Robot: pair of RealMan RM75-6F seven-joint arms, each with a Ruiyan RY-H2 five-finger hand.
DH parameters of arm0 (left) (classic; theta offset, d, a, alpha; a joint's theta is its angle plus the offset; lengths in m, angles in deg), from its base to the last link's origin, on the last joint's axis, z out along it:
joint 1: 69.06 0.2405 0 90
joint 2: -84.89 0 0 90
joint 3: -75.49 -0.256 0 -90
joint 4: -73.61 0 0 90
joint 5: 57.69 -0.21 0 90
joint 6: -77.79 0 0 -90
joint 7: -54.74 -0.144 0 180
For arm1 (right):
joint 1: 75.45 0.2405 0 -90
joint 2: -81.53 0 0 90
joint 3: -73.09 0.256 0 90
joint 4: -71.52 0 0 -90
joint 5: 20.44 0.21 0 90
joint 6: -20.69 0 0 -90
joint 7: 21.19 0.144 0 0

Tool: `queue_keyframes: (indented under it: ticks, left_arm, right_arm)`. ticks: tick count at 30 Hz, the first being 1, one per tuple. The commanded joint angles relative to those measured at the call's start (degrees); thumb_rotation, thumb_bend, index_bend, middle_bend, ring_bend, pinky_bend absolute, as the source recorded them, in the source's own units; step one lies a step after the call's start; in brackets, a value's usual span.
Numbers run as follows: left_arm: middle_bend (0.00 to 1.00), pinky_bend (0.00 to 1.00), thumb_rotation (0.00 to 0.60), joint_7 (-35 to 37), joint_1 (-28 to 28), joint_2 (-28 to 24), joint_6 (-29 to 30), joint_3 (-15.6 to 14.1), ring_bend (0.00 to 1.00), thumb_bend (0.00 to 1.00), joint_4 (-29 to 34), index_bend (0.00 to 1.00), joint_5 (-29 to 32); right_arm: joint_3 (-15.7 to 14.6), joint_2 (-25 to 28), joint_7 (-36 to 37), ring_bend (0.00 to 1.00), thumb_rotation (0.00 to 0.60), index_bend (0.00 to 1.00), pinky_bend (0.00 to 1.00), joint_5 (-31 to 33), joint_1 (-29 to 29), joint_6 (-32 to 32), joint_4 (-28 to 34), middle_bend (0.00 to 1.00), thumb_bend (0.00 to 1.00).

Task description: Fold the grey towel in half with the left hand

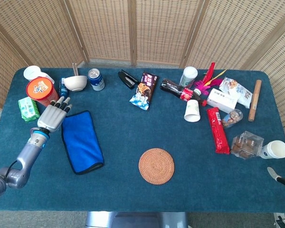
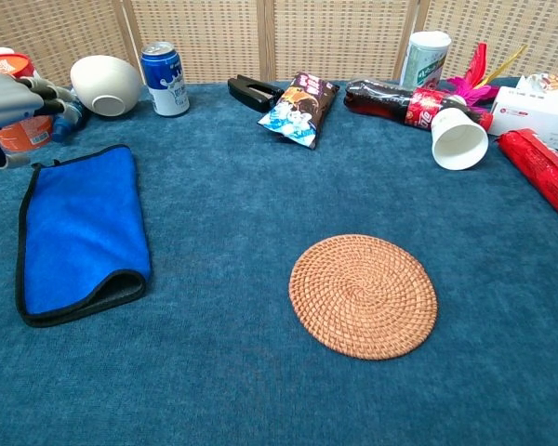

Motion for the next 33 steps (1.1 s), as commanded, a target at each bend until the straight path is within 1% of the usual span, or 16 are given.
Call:
queue_keyframes:
  ticks: [1, 3, 6, 11, 21, 26, 33]
  left_arm:
    - [0.0, 0.17, 0.6, 1.41, 0.51, -1.28, 0.94, 0.42, 0.0, 0.19, 1.72, 0.0, -0.37]
    - [0.0, 0.14, 0.6, 2.32, 0.95, -2.25, 1.48, 0.82, 0.0, 0.13, 3.31, 0.0, -0.09]
    - [0.0, 0.12, 0.6, 3.63, 1.82, -4.11, 3.16, 1.22, 0.0, 0.1, 6.16, 0.0, -0.42]
    - [0.0, 0.12, 0.6, 5.26, 4.36, -7.87, 7.52, 0.99, 0.0, 0.1, 11.77, 0.0, -1.97]
    - [0.0, 0.11, 0.6, 9.29, 9.92, -13.81, 14.63, -0.64, 0.0, 0.1, 18.46, 0.0, -4.97]
    - [0.0, 0.1, 0.6, 12.37, 12.66, -15.64, 17.87, -1.88, 0.0, 0.1, 20.66, 0.0, -7.34]
    - [0.0, 0.1, 0.6, 15.37, 15.81, -15.74, 21.85, -3.17, 0.0, 0.1, 21.1, 0.0, -10.56]
  right_arm:
    - [0.0, 0.12, -0.03, 0.0, 0.6, 0.0, 0.0, 0.07, -0.05, 0.07, 0.08, 0.0, 0.0]
    - [0.01, 0.26, -0.06, 0.0, 0.6, 0.0, 0.0, 0.17, -0.09, 0.15, 0.21, 0.0, 0.0]
    - [0.05, 0.41, 0.02, 0.0, 0.6, 0.0, 0.0, 0.2, -0.15, 0.15, 0.39, 0.0, 0.0]
    - [0.06, 0.52, -0.1, 0.0, 0.6, 0.0, 0.0, 0.28, -0.19, 0.29, 0.58, 0.0, 0.0]
    - [0.07, 0.98, 0.08, 0.0, 0.6, 0.0, 0.0, 0.14, -0.45, 0.07, 1.19, 0.0, 0.0]
    - [-0.07, 1.16, 0.05, 0.0, 0.6, 0.0, 0.0, -0.34, -0.56, -0.15, 1.54, 0.0, 0.0]
    - [-0.13, 1.48, 0.25, 0.0, 0.6, 0.0, 0.0, -0.7, -0.83, -0.57, 1.93, 0.0, 0.0]
